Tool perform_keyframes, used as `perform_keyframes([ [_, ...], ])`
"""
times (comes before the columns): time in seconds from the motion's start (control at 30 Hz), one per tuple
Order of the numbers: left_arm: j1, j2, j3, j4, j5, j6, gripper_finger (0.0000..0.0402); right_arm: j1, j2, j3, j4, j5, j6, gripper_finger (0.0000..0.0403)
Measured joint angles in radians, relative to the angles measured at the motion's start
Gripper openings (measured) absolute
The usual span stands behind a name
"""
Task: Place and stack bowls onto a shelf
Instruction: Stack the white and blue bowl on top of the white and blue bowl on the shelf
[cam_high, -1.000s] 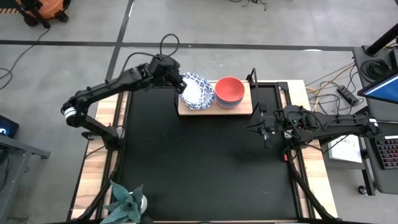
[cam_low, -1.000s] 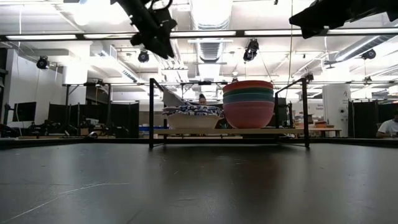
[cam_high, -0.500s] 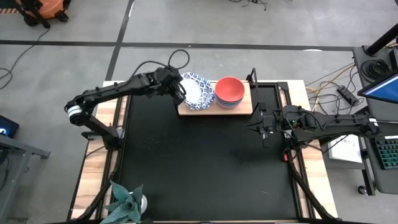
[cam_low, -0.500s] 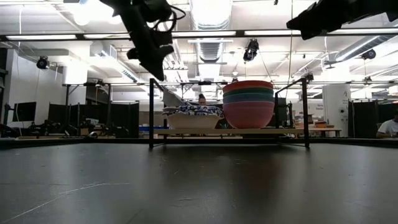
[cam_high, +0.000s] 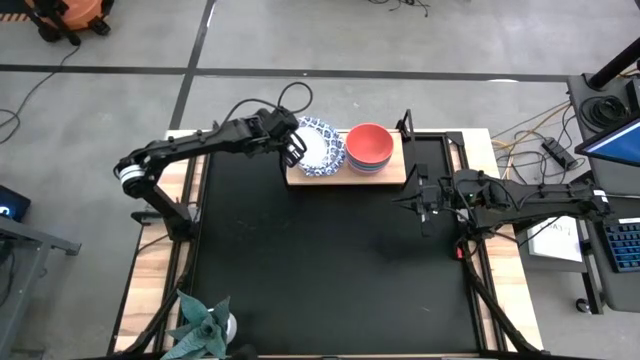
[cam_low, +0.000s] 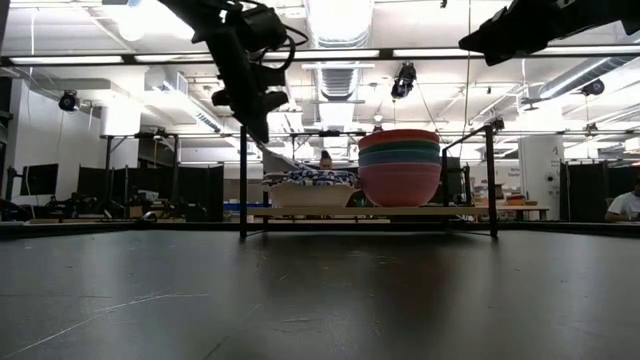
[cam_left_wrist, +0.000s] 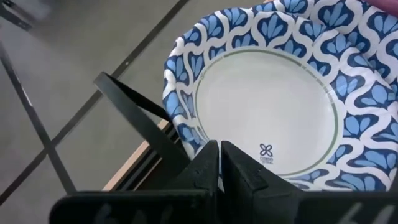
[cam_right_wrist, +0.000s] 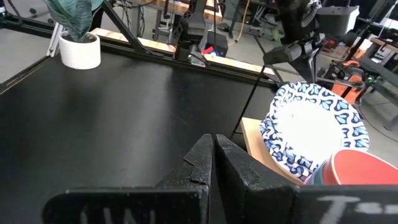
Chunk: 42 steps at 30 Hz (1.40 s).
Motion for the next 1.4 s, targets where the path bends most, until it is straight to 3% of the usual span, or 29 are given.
perform_keyframes([
  [0.6,-0.003,0.019,-0.002,0.026,0.011,-0.044,0.0001,0.0,0.0,0.0,-0.002,0.003,-0.002,0.0009],
  [0.8,-0.029,0.019,-0.001,0.017,0.102,-0.061,0.0001,0.0,0.0,0.0,-0.002,0.003,-0.001,0.0009],
  [0.9,-0.058,0.017,0.034,-0.013,0.162,0.031,0.0001,0.0,0.0,0.0,-0.002,0.003,-0.001,0.0009],
  [1.03,-0.092,0.011,0.119,-0.173,0.28,0.331,0.0001,0.0,0.0,0.0,-0.002,0.003,-0.001,0.0009],
  [1.1,-0.104,0.016,0.158,-0.229,0.281,0.415,0.0001,0.0,0.0,0.0,-0.002,0.003,-0.001,0.0009],
  [1.4,-0.1,0.087,0.193,-0.25,0.269,0.405,0.0001,0.0,0.0,0.0,0.005,0.004,0.0,0.0009],
])
